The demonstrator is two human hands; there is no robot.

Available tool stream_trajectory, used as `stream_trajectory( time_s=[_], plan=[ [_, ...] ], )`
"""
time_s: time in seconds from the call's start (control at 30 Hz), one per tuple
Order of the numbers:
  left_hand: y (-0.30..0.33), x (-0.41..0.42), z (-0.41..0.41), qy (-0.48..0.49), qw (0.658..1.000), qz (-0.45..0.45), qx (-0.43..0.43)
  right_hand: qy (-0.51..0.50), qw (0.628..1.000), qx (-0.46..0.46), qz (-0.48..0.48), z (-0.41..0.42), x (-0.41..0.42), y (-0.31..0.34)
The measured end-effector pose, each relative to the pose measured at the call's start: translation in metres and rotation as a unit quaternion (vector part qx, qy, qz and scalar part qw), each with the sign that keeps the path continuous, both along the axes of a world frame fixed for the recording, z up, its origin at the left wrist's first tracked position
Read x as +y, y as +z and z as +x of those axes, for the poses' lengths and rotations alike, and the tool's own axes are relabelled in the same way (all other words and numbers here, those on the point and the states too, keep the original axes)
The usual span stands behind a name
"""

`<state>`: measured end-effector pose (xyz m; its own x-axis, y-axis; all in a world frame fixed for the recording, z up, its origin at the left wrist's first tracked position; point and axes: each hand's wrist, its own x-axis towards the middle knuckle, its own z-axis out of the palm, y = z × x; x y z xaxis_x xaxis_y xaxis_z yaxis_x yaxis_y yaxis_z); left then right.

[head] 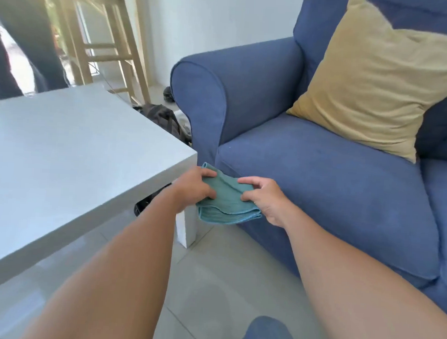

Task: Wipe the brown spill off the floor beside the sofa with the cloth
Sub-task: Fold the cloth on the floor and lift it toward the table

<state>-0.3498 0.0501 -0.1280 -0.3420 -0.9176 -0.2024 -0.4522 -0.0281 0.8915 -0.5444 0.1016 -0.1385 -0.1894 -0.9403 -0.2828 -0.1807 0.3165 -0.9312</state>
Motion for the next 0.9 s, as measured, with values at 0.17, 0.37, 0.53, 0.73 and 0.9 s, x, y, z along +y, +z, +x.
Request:
stream_trajectory(
  time_s=[0.17, 0.37, 0.53, 0.73, 0.9],
  plan=[
    [0.072, 0.003, 0.061, 0.095, 0.994, -0.054, -0.007, 0.064, 0.996, -0.034, -0.059, 0.058, -0.035, 0.055],
    [0.099, 0.026, 0.169, 0.221, 0.974, -0.025, -0.041, 0.224, 0.968, 0.024, -0.108, 0.165, -0.062, 0.080],
    [0.097, 0.052, 0.246, 0.308, 0.950, -0.003, -0.051, 0.310, 0.942, 0.062, -0.117, 0.253, -0.070, 0.087],
    [0.082, 0.058, 0.289, 0.348, 0.932, 0.000, -0.099, 0.363, 0.916, 0.128, -0.117, 0.313, -0.082, 0.079],
    [0.064, 0.040, 0.296, 0.346, 0.922, -0.010, -0.172, 0.377, 0.901, 0.179, -0.118, 0.323, -0.099, 0.069]
  ],
)
